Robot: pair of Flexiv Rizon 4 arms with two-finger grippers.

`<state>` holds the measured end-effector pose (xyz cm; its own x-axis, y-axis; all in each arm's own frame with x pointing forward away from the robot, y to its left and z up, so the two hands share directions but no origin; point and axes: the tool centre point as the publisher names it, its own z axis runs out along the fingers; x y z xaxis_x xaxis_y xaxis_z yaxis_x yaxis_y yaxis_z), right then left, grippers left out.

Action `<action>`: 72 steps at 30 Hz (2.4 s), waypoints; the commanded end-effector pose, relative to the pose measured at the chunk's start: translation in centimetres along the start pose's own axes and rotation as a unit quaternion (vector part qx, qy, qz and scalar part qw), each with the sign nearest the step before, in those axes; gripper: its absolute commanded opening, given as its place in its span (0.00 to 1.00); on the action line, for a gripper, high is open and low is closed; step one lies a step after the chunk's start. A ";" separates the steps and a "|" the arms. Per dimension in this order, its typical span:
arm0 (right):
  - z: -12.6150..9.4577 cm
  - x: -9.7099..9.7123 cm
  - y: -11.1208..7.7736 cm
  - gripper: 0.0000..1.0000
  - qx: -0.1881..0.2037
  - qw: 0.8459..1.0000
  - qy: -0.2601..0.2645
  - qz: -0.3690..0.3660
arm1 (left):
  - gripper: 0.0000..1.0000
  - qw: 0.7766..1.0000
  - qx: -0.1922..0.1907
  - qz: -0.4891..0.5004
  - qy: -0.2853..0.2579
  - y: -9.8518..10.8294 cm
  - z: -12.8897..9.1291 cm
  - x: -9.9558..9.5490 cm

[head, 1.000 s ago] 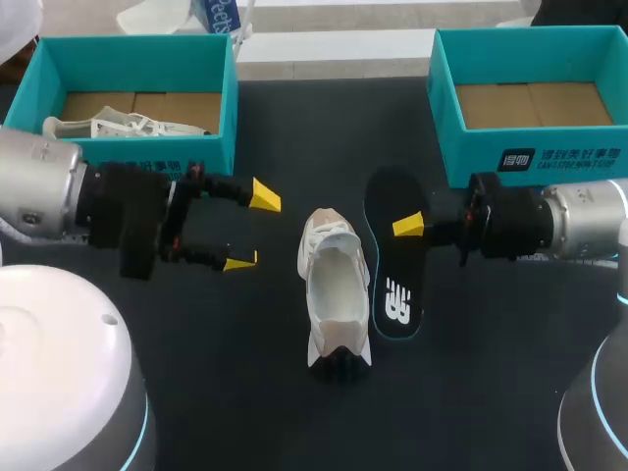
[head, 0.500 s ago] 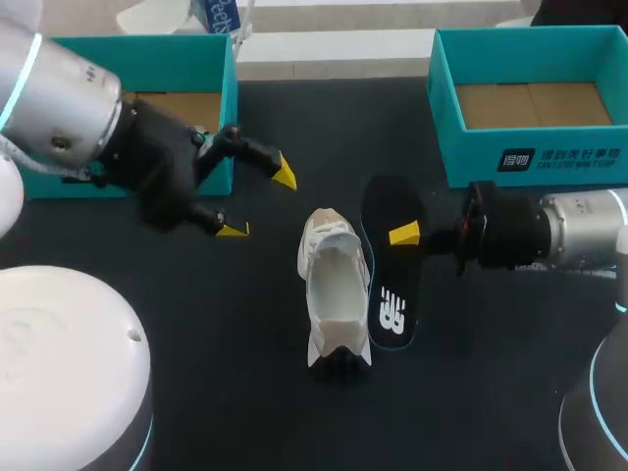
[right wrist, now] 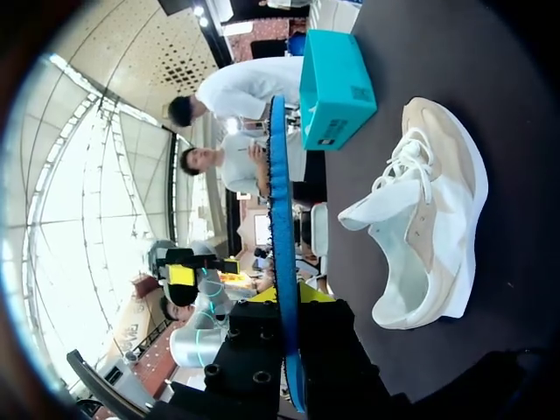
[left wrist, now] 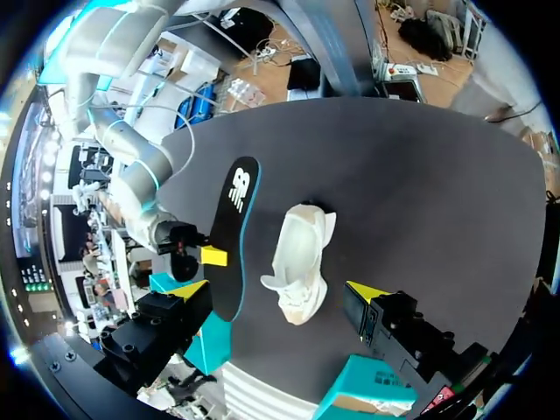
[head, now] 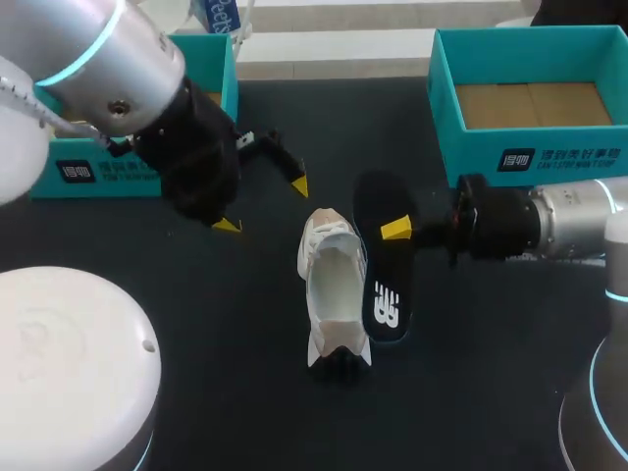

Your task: Take the shoe out of the shoebox, open the shoe tongue, remove and reinsert the insole, then place the shoe into the shoebox

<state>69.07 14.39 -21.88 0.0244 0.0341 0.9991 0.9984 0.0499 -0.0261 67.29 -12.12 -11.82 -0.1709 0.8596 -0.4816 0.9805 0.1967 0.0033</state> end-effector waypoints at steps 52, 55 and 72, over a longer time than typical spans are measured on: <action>3.3 0.2 2.1 0.00 0.039 0.999 -0.008 0.003 | 1.00 0.985 -0.034 0.012 0.167 3.0 4.6 -7.8; 3.3 0.2 2.1 0.00 0.039 0.999 -0.008 0.002 | 1.00 0.986 -0.032 0.023 0.163 3.1 4.6 -7.8; 2.9 0.1 2.2 0.00 0.035 0.999 -0.009 0.003 | 1.00 0.999 -0.011 0.033 0.026 3.4 3.4 -6.9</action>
<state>71.24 17.46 -21.92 0.0284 0.0523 0.9982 0.9920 0.1213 -0.0346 72.40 -21.60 -10.60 -0.1305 0.9453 -0.2990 0.9861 0.1551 0.0601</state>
